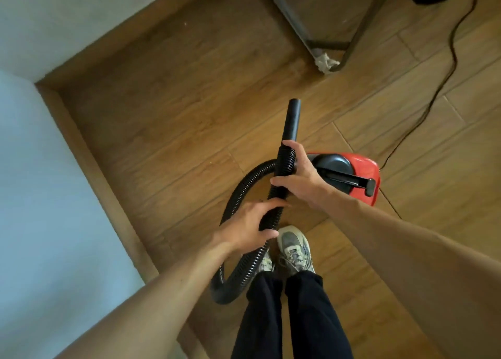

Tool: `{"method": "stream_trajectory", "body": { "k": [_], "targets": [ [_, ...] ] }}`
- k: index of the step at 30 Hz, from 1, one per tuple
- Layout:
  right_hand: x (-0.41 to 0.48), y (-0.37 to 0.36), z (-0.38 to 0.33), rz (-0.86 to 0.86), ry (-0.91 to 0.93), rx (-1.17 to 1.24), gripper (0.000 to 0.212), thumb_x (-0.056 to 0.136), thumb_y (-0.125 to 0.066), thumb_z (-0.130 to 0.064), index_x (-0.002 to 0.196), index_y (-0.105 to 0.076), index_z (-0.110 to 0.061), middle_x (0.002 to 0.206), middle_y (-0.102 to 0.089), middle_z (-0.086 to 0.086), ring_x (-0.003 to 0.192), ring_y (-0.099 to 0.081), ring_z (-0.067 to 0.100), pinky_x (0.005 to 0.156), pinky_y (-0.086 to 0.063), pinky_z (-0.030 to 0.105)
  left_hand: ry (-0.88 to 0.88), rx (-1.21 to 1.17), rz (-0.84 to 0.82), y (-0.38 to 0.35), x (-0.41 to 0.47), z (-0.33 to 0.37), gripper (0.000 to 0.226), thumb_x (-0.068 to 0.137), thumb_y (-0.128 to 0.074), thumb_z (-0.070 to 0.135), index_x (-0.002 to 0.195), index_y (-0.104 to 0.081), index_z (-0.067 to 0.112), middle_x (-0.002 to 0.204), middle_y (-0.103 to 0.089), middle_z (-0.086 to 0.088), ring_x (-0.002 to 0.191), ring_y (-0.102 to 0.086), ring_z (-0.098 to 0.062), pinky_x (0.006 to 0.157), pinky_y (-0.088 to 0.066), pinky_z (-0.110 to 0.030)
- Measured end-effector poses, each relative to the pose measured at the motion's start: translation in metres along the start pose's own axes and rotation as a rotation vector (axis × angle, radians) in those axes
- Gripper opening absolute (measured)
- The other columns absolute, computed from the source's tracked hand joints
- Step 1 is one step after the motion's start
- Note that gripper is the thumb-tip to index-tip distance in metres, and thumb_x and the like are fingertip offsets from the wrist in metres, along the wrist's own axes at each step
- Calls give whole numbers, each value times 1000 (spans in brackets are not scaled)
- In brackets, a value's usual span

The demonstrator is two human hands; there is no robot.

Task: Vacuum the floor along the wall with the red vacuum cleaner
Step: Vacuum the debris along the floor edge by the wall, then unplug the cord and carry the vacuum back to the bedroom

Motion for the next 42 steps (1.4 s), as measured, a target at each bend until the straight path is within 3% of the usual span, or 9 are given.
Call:
{"method": "stream_trajectory", "body": {
  "k": [3,7,16,22,30,35,37,39,42],
  "targets": [
    [-16,41,13,106,-5,43,87,78,-74,4,142,-33,-36,105,-57,8,85,-62,19,72,-62,35,-36,77,-76,-13,19,29,64,86,-75,25,140,-44,39,137,-57,1,127,-52,-16,108,-44,-41],
    [-43,89,39,238,-8,146,85,77,-76,1,143,-34,-32,105,-56,0,85,-61,11,64,-58,19,-51,181,-217,-41,39,59,62,86,-72,30,138,-42,44,131,-55,0,125,-50,-18,107,-43,-41],
    [-101,164,118,433,-138,404,72,79,-69,11,133,-34,-22,102,-49,18,85,-58,31,77,-56,64,-78,379,-511,-116,75,119,56,88,-68,22,130,-45,51,113,-52,4,107,-53,-16,98,-47,-39],
    [-124,192,167,466,-248,523,67,83,-68,8,127,-34,-29,99,-52,19,83,-62,30,67,-61,45,-24,326,-586,-154,87,137,56,89,-65,12,131,-50,47,112,-60,7,77,-57,1,85,-55,-31],
    [-122,201,222,476,-325,646,67,83,-71,7,127,-34,-28,97,-58,21,73,-67,27,57,-62,41,81,341,-726,-191,111,136,58,90,-65,17,132,-46,51,103,-60,15,85,-60,4,86,-52,-26],
    [-115,195,248,471,-370,726,69,84,-71,6,133,-35,-26,108,-60,26,79,-69,26,56,-60,37,124,372,-799,-207,121,123,59,90,-66,19,135,-44,49,117,-60,5,102,-63,-16,96,-54,-44],
    [-111,191,258,525,-412,597,71,82,-75,-1,137,-36,-23,114,-58,23,89,-68,27,75,-62,44,123,390,-813,-210,126,114,60,90,-66,19,137,-42,48,121,-60,5,104,-62,-16,97,-53,-44],
    [-104,192,263,576,-482,232,80,78,-79,-13,143,-36,-20,130,-47,15,113,-56,29,99,-50,43,127,410,-825,-212,131,102,62,91,-65,17,139,-38,45,127,-61,1,110,-61,-19,99,-51,-44],
    [-77,189,251,493,-404,-241,91,75,-76,-10,152,-27,-14,152,-28,13,138,-33,32,109,-39,43,114,484,-838,-214,139,87,66,90,-66,18,143,-35,41,129,-61,-2,115,-59,-22,101,-48,-41]
  ]
}}
Point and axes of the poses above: each hand's wrist, its own x-axis towards the middle knuckle, its own y-axis out of the back of the hand, z = x × y, the point moved 5 cm from there along x, towards the middle knuckle
